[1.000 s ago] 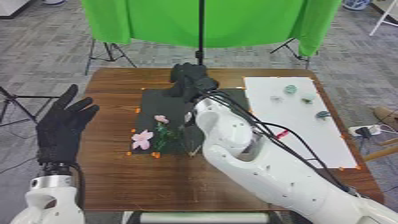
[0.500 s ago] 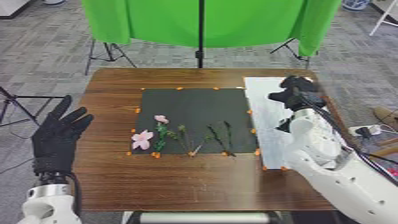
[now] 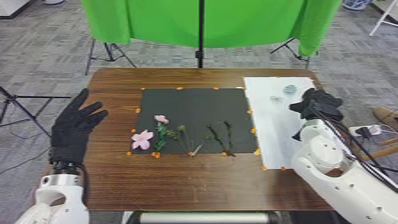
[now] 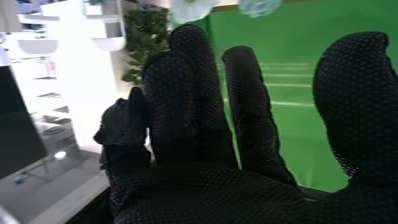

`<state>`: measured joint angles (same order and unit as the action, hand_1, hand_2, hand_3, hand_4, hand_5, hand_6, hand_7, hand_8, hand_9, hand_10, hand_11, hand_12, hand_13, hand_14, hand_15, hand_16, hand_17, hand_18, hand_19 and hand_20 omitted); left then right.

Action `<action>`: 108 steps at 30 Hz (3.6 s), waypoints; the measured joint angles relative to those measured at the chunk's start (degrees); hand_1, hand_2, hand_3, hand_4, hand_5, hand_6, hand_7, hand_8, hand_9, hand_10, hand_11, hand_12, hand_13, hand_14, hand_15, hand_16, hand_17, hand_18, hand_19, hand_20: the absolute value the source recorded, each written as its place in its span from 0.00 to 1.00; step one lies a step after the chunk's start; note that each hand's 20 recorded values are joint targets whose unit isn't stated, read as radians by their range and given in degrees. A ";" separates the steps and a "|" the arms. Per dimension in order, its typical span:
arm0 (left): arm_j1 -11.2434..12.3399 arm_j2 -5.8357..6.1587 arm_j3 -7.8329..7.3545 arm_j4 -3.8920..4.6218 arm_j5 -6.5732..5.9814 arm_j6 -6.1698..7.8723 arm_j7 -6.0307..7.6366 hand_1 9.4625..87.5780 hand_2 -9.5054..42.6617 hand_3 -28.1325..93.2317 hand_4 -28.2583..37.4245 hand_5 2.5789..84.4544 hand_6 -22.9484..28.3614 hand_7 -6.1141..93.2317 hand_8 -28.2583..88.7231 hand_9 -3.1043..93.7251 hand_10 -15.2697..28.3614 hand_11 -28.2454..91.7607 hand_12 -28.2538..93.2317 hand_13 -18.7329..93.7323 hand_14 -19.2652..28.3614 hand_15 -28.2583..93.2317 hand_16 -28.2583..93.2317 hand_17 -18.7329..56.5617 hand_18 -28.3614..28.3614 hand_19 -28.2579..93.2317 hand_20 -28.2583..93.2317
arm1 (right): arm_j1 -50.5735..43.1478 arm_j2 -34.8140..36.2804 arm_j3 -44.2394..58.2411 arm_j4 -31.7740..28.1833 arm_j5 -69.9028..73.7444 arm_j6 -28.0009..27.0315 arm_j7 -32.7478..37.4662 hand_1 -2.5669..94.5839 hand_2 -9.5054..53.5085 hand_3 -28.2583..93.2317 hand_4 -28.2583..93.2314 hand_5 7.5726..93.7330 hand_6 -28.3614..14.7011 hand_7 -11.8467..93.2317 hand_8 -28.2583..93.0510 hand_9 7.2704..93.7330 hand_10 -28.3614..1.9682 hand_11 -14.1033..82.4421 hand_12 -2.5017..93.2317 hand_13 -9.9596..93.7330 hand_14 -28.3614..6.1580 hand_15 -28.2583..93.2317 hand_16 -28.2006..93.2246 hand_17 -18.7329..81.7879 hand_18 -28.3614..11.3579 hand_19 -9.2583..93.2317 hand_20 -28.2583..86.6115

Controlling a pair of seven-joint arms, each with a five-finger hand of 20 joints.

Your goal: Arrange flowers

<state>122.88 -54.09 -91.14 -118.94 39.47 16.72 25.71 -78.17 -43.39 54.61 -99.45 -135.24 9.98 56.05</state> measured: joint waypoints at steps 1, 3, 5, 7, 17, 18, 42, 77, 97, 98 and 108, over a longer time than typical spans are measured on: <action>0.10 -0.57 -0.25 -0.24 0.50 -0.14 0.10 0.15 0.33 0.84 0.00 0.38 0.54 0.14 0.18 0.38 0.77 0.45 0.35 0.38 0.92 0.68 0.19 0.16 0.92 0.64 0.53 | -0.19 0.00 0.48 0.01 0.00 -0.37 0.40 0.36 0.00 0.86 0.00 0.51 0.64 0.24 0.13 0.59 0.31 0.58 0.19 0.60 0.35 0.93 0.32 0.39 0.10 0.99 0.67; 0.51 -1.36 -0.48 -0.83 0.20 -0.26 1.07 0.15 0.33 0.84 0.00 0.38 0.55 0.14 0.18 0.38 0.78 0.46 0.35 0.38 0.92 0.68 0.19 0.16 0.92 0.64 0.53 | -0.45 0.01 1.59 0.16 0.20 -2.15 1.16 0.35 0.00 0.86 0.00 0.48 0.64 0.24 0.13 0.57 0.29 0.54 0.18 0.59 0.33 0.92 0.31 0.39 0.09 0.98 0.67; 0.99 -1.68 -0.57 -1.33 -0.87 -0.26 2.60 0.15 0.33 0.84 0.00 0.38 0.55 0.14 0.18 0.38 0.78 0.46 0.36 0.38 0.92 0.68 0.19 0.16 0.92 0.64 0.53 | -0.48 0.08 2.64 0.57 1.00 -5.15 1.64 0.35 0.00 0.86 0.00 0.47 0.64 0.23 0.14 0.57 0.28 0.50 0.17 0.58 0.33 0.92 0.30 0.38 0.08 0.98 0.67; 1.31 -1.77 -0.61 -1.61 -2.07 -0.24 3.72 0.15 0.33 0.84 0.00 0.38 0.56 0.14 0.18 0.38 0.78 0.46 0.36 0.38 0.92 0.68 0.19 0.16 0.92 0.64 0.53 | -0.34 0.30 3.25 1.22 2.76 -8.02 1.84 0.35 0.00 0.86 0.00 0.46 0.65 0.24 0.14 0.57 0.28 0.48 0.17 0.58 0.33 0.92 0.30 0.38 0.08 0.98 0.68; 1.70 -2.44 -0.87 -1.72 -4.11 -0.42 4.36 0.15 0.34 0.84 0.00 0.38 0.56 0.15 0.18 0.38 0.78 0.46 0.36 0.38 0.92 0.69 0.19 0.16 0.91 0.63 0.53 | 5.83 0.68 -2.23 9.81 10.25 -7.17 2.12 0.55 0.00 0.83 0.00 0.74 0.71 0.29 0.18 0.86 0.63 0.29 0.27 0.78 0.65 0.76 0.39 0.48 0.11 0.99 0.62; 1.81 -2.46 -0.96 -1.75 -4.10 -0.45 4.33 0.15 0.34 0.84 0.00 0.38 0.56 0.15 0.18 0.38 0.78 0.47 0.36 0.38 0.93 0.69 0.19 0.16 0.91 0.63 0.53 | 7.06 0.74 -3.62 10.58 9.90 -5.71 2.37 0.59 0.00 0.81 0.00 0.81 0.71 0.30 0.21 0.93 0.70 0.24 0.31 0.83 0.70 0.73 0.41 0.51 0.14 1.00 0.62; 3.69 -3.10 -2.64 -3.02 -3.45 -0.67 3.81 0.15 0.34 0.85 0.00 0.38 0.57 0.15 0.18 0.38 0.78 0.47 0.35 0.38 0.93 0.69 0.19 0.16 0.91 0.63 0.53 | 5.11 5.20 -6.47 -1.86 0.96 11.69 -7.75 0.64 0.00 0.82 0.00 0.94 0.67 0.28 0.25 1.00 0.73 0.32 0.33 0.91 0.76 0.70 0.45 0.58 0.20 1.00 0.63; 1.04 -3.34 -2.32 -2.48 -1.64 -1.94 0.97 0.16 0.34 0.85 0.00 0.38 0.58 0.16 0.18 0.38 0.79 0.47 0.35 0.38 0.93 0.69 0.18 0.15 0.91 0.63 0.53 | 19.87 -28.32 -30.92 7.39 1.64 -6.17 -21.84 0.55 0.00 0.81 0.00 0.83 0.72 0.25 0.22 0.97 0.70 0.33 0.35 0.83 0.67 0.80 0.39 0.52 0.16 1.00 0.66; 2.14 -3.03 -2.47 -2.86 -1.79 -1.71 1.17 0.16 0.34 0.85 0.01 0.38 0.58 0.16 0.18 0.38 0.79 0.47 0.35 0.38 0.93 0.70 0.18 0.15 0.90 0.63 0.53 | 19.45 -28.16 -30.36 6.58 -1.08 -5.06 -21.47 0.38 0.00 0.85 0.00 0.71 0.71 0.24 0.13 0.89 0.58 0.50 0.22 0.78 0.57 0.86 0.38 0.50 0.07 1.00 0.70; 2.36 -3.03 -2.48 -3.00 -1.83 -1.64 1.30 0.16 0.34 0.85 0.01 0.38 0.58 0.16 0.18 0.38 0.79 0.47 0.35 0.38 0.93 0.70 0.18 0.15 0.90 0.63 0.53 | 19.44 -28.04 -30.13 6.27 -1.04 -4.54 -21.38 0.38 0.00 0.85 0.00 0.71 0.71 0.23 0.13 0.89 0.57 0.49 0.21 0.78 0.56 0.85 0.38 0.50 0.06 1.00 0.70; 3.70 -3.03 -2.56 -3.40 -2.12 -1.21 2.29 0.16 0.34 0.85 0.01 0.38 0.58 0.16 0.18 0.38 0.79 0.47 0.35 0.38 0.93 0.70 0.18 0.15 0.90 0.63 0.53 | 22.09 -19.18 -23.50 1.44 8.16 -0.88 -14.97 0.36 0.00 0.86 0.00 0.60 0.68 0.24 0.13 0.75 0.44 0.40 0.18 0.69 0.50 0.82 0.34 0.43 0.07 0.97 0.68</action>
<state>126.57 -57.12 -93.69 -122.34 37.35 15.50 28.00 -56.08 -62.57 31.10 -98.01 -127.09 9.10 41.08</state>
